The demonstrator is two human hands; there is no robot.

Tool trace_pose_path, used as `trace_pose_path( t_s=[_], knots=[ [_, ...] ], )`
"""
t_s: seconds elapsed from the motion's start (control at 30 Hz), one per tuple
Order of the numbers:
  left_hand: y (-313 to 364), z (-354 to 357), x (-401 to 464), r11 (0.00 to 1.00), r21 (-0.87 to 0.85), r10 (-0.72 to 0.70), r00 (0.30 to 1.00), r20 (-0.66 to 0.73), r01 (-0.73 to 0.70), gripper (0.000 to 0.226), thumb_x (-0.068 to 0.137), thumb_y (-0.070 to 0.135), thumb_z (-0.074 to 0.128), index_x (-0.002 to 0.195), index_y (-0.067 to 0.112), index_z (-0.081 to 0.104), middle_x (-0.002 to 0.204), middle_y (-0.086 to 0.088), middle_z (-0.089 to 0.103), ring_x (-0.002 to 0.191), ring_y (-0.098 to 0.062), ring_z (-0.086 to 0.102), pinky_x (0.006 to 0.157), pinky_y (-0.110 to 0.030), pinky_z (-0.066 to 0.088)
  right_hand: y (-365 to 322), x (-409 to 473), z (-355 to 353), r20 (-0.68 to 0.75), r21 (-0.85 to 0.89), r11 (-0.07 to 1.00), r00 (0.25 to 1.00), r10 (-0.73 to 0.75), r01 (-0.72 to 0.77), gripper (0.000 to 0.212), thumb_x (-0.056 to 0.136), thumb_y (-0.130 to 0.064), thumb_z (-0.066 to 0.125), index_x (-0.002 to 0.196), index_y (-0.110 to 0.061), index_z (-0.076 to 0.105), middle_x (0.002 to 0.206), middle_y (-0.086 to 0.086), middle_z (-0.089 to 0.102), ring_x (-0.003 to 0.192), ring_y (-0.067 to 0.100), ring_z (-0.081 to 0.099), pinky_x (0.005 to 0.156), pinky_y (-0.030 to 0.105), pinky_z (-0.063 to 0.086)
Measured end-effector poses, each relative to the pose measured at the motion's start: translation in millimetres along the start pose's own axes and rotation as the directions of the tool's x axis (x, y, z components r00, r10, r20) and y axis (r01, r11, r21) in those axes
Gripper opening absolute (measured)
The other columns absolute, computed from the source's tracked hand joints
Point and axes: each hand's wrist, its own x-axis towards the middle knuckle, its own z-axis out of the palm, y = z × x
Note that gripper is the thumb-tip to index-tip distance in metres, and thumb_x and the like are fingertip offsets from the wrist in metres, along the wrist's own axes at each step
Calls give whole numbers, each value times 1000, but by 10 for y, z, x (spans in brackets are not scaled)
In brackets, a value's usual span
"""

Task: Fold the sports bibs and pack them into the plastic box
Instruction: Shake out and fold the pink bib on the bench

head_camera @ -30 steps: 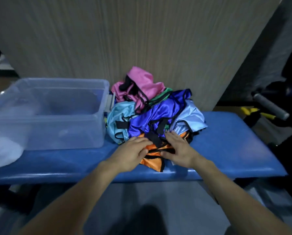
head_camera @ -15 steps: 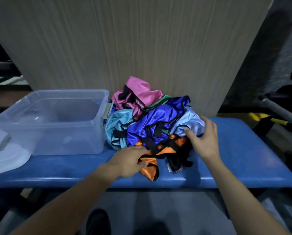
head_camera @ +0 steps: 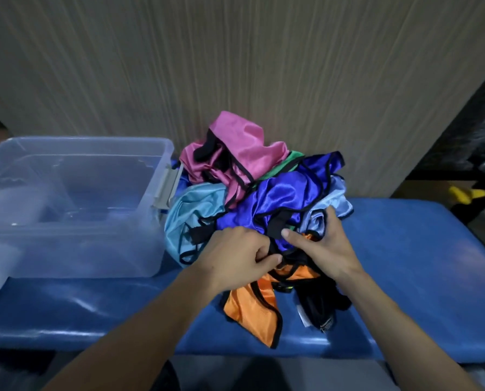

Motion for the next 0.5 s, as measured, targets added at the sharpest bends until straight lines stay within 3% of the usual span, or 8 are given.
trace_pose_path(
  t_s=[0.13, 0.27, 0.33, 0.4, 0.47, 0.5],
  knots=[
    [14, -7, -19, 1000, 0, 16, 1000, 3, -16, 46, 95, 57, 52, 69, 19, 46, 64, 5, 53, 62, -11, 52, 54, -33, 44, 2, -105, 22, 12, 24, 1000, 1000, 1, -1, 113, 51, -73, 90, 144, -35, 40, 148, -6, 51, 137, 12, 50, 114, 44, 43],
    [88, -189, -179, 999, -31, 9, 999, 53, -7, 44, 94, 64, 50, 76, 26, 61, 71, 12, 63, 69, -5, 59, 62, -35, 53, -1, -311, 27, 39, 8, 1000, 999, -14, 13, 99, 52, -75, 88, 134, -40, 47, 142, -6, 54, 131, 10, 52, 113, 39, 43],
    [153, -340, -257, 995, -96, -42, 996, -73, 35, 45, 93, 66, 48, 74, 27, 63, 66, 13, 63, 66, -4, 60, 61, -34, 52, -119, -488, 26, 42, -18, 999, 999, -30, 31, 89, 54, -74, 82, 128, -40, 45, 142, -7, 50, 131, 6, 47, 115, 32, 38],
    [208, -524, -233, 983, -168, -124, 934, -336, 70, 38, 96, 54, 54, 73, 25, 59, 64, 10, 59, 63, -7, 57, 60, -36, 50, -172, -594, 48, 58, -69, 996, 997, -52, 56, 93, 54, -75, 76, 132, -34, 45, 142, -6, 46, 133, 7, 42, 117, 32, 35],
    [202, -687, -92, 977, -194, -179, 828, -532, 87, 10, 97, 34, 60, 90, 27, 62, 84, 12, 62, 73, -12, 59, 66, -40, 52, -214, -641, 79, 87, -116, 991, 995, -57, 67, 103, 57, -81, 74, 142, -30, 44, 146, -3, 45, 140, 11, 36, 119, 37, 32],
    [175, -764, 19, 981, -155, -185, 813, -552, 117, 13, 95, 21, 61, 107, 25, 62, 103, 9, 61, 85, -17, 61, 70, -43, 54, -208, -638, 69, 97, -134, 989, 994, -45, 58, 108, 56, -86, 72, 144, -32, 42, 149, -3, 44, 144, 13, 33, 120, 40, 32]
  ],
)
